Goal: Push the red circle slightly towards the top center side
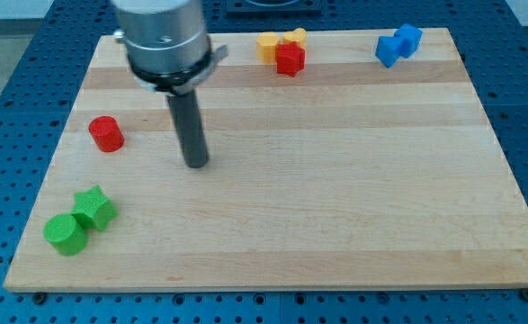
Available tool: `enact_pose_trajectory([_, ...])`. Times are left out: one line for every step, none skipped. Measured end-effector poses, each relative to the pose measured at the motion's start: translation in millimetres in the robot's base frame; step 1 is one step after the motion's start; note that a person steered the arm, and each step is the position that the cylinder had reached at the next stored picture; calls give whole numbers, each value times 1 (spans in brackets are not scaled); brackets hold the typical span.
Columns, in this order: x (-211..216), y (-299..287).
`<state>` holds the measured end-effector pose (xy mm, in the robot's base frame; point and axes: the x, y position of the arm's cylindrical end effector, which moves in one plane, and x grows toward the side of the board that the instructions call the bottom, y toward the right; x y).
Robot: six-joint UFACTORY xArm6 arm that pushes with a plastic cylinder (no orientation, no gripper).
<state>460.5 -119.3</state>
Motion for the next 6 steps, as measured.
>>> enact_pose_trajectory([0, -42])
enact_pose_trajectory([0, -84])
enact_pose_trajectory([0, -128])
enact_pose_trajectory([-9, -147])
enact_pose_trajectory([-22, -143])
enact_pose_trajectory([-22, -119])
